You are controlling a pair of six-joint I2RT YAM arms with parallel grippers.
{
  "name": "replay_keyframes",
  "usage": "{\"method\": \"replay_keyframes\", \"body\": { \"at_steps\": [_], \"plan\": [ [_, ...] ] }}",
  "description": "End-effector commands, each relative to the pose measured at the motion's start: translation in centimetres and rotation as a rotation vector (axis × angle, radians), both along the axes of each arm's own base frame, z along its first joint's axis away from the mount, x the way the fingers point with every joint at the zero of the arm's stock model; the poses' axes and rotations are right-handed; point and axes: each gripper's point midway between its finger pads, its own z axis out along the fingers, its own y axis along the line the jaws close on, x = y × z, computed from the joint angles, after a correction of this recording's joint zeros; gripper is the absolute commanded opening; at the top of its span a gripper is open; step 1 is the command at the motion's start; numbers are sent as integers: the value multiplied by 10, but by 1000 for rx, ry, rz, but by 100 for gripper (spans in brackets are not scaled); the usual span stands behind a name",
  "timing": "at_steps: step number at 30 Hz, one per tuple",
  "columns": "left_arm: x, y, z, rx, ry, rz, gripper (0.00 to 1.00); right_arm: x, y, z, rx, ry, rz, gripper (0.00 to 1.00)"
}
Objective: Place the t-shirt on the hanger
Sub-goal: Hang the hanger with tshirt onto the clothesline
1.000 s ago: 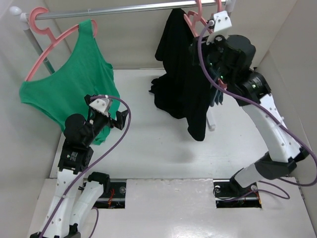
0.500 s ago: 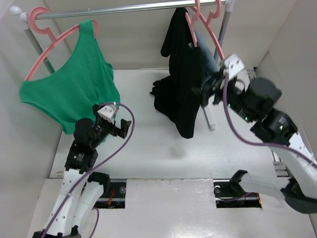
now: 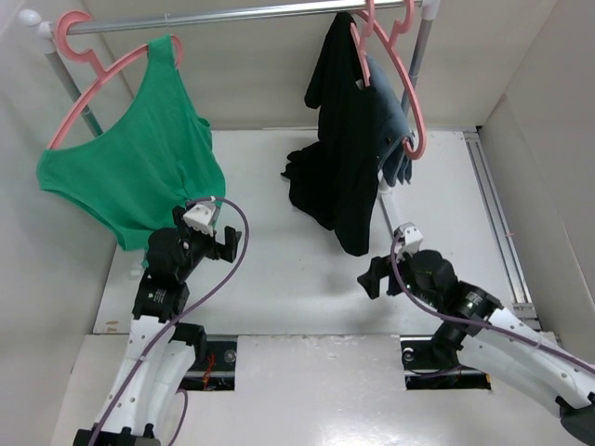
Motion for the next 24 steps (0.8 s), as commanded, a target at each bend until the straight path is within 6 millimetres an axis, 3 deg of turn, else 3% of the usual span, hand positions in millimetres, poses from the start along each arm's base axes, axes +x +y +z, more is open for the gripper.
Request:
{"method": "replay_keyframes", "body": {
  "at_steps": [1,7,15,24],
  "plan": [
    [7,5,9,-28,-70,31,100,1,-12,-37,115,166,-225,100],
    [7,3,4,-30,-68,22,100,-1,-27,-67,103,270,-354,100],
    [8,5,6,-39,-74,35,100,14,-35,-46,109,212,-421,100],
    [8,8,8,-40,-83,45,100,18,-40,-41,87,185,-439,100]
  ]
}}
